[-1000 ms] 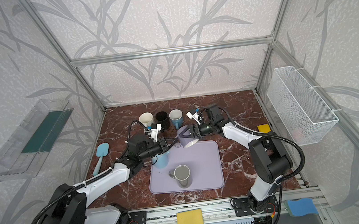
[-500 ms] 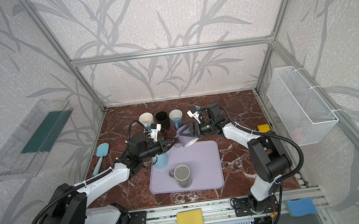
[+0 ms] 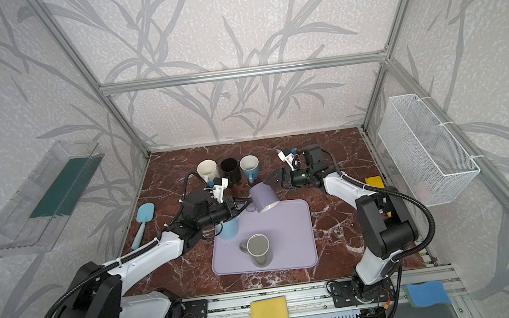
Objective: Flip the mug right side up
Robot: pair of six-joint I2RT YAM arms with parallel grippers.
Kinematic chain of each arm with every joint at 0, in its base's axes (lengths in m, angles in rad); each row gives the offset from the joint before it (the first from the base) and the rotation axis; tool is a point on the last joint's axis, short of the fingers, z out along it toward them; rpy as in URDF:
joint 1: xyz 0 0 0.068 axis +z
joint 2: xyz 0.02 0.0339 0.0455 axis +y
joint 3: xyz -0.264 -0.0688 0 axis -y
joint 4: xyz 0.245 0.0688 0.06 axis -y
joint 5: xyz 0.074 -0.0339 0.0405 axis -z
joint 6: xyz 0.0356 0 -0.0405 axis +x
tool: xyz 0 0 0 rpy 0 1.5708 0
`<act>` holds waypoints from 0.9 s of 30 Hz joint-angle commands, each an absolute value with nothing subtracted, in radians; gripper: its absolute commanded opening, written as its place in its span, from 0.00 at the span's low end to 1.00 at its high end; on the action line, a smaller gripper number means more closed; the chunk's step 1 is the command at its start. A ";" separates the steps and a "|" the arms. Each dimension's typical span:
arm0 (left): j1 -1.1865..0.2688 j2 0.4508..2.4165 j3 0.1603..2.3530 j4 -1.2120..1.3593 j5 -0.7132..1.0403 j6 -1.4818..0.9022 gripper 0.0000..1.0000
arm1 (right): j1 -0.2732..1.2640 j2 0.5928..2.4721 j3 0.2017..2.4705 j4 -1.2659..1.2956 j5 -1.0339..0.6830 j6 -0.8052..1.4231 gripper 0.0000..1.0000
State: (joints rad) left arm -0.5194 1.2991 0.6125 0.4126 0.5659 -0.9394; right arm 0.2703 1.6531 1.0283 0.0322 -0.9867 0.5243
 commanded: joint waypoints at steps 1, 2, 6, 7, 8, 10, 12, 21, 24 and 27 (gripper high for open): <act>-0.516 1.233 0.627 0.499 0.516 -0.958 0.00 | 0.250 1.586 0.993 0.020 -0.914 0.561 1.00; -0.516 1.224 0.626 0.499 0.496 -0.964 0.00 | 0.239 1.567 0.975 0.026 -0.895 0.573 1.00; -0.517 1.202 0.624 0.510 0.424 -0.987 0.00 | 0.206 1.488 0.895 0.077 -0.850 0.629 0.99; -0.516 1.203 0.623 0.514 0.413 -0.993 0.00 | 0.206 1.476 0.882 0.085 -0.848 0.661 0.99; -0.517 1.208 0.624 0.520 0.411 -0.997 0.00 | 0.206 1.473 0.872 0.093 -0.856 0.674 0.99; -0.519 1.225 0.624 0.540 0.420 -1.009 0.00 | 0.206 1.466 0.843 0.119 -0.870 0.696 0.98; -0.522 1.242 0.620 0.567 0.431 -1.029 0.00 | 0.207 1.452 0.814 0.138 -0.874 0.714 0.97; -0.553 1.326 0.618 0.730 0.394 -1.106 0.00 | 0.325 1.327 0.598 0.379 -0.776 0.971 0.95; -0.563 1.348 0.621 0.782 0.369 -1.129 0.00 | 0.376 1.280 0.541 0.483 -0.722 1.083 0.92; -0.574 1.368 0.623 0.830 0.348 -1.147 0.00 | 0.438 1.201 0.509 0.512 -0.628 1.150 0.92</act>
State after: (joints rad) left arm -0.5636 1.3705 0.6025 0.6334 0.3798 -1.1027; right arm 0.4042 1.2667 0.5201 0.3981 -0.7250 1.0378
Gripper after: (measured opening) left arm 0.159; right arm 0.919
